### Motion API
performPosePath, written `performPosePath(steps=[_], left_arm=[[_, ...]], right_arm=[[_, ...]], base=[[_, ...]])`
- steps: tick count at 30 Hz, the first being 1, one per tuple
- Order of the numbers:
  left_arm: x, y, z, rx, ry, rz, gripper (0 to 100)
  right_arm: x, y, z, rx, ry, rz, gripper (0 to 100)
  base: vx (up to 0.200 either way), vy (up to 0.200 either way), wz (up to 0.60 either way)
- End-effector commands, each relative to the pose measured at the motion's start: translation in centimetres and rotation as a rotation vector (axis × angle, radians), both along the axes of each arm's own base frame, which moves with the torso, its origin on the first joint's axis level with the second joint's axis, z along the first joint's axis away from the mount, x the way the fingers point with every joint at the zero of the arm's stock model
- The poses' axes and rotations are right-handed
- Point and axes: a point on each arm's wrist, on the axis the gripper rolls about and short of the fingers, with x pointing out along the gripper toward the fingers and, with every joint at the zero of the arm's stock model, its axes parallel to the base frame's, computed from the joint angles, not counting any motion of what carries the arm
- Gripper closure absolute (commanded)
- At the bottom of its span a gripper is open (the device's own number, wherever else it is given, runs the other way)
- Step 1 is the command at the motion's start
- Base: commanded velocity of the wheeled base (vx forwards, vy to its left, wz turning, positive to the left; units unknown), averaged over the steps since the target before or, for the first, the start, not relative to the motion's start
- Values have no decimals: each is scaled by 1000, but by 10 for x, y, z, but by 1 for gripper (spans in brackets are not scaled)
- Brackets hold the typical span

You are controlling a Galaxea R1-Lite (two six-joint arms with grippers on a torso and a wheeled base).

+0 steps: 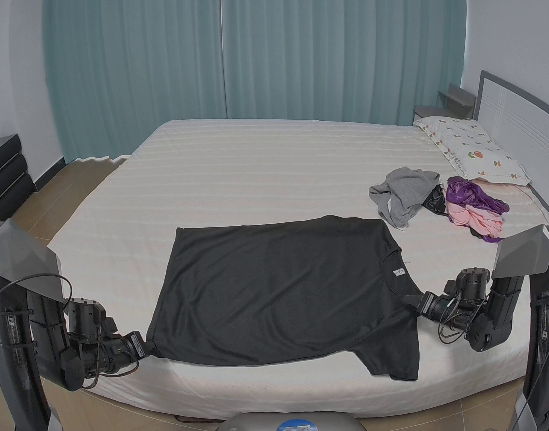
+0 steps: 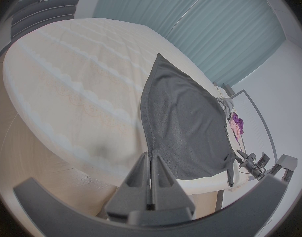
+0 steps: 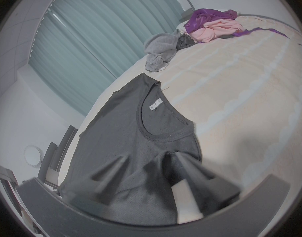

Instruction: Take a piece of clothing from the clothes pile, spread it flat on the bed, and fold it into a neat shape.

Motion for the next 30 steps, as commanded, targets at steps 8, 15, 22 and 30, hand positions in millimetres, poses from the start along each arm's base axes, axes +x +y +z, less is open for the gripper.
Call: performPosePath(steps=[8,15,22,30], left_arm=[[1,0,-2,0,2,1,100],[2,0,-2,0,1,1,100],[2,0,-2,0,-1,1,100],[2,1,-2,0,-1,3,100]], right_arm=[[-30,-3,10,23,-6,63,0],[-69,-12,6,13,69,148,0],[-89,-12,0,21,133,221,0],[-86,-10,-4,8,121,243,0]], base=[[0,0,0],[0,0,0],[0,0,0],[0,0,0]])
